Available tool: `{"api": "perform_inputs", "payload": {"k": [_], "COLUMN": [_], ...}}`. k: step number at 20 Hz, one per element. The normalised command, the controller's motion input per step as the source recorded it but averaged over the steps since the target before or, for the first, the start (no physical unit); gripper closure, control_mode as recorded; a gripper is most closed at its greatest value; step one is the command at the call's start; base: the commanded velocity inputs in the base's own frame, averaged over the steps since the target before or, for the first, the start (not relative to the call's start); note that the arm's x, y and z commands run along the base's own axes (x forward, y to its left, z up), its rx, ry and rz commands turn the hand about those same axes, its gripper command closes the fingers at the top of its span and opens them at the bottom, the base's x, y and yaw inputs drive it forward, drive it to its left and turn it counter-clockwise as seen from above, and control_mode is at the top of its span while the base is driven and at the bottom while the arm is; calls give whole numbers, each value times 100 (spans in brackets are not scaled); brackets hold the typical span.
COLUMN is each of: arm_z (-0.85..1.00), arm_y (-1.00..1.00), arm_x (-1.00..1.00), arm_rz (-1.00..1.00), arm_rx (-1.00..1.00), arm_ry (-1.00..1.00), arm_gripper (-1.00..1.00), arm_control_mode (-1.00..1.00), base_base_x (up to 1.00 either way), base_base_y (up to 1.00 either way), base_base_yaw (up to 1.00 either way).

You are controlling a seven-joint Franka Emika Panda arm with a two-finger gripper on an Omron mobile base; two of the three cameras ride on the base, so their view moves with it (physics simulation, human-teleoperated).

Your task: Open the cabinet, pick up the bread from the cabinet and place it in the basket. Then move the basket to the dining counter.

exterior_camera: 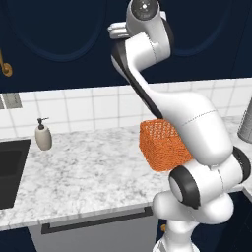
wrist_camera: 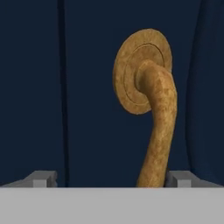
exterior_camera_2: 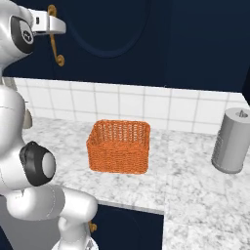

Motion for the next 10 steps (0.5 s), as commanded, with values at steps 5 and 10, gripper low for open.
{"api": "perform_inputs", "payload": {"k": [5,10], "arm_z": [-10,-1], "arm_y": [-9,-10], "arm_x": [34,35], "arm_rz": [3,4], "arm_rx": [1,0], "arm_ry": [-2,0], "arm_gripper": [100,100], "arm_control_mode": [-100,-100], "base_base_x": [0,0], "base_base_y": [0,0], "base_base_yaw": [0,0]}}
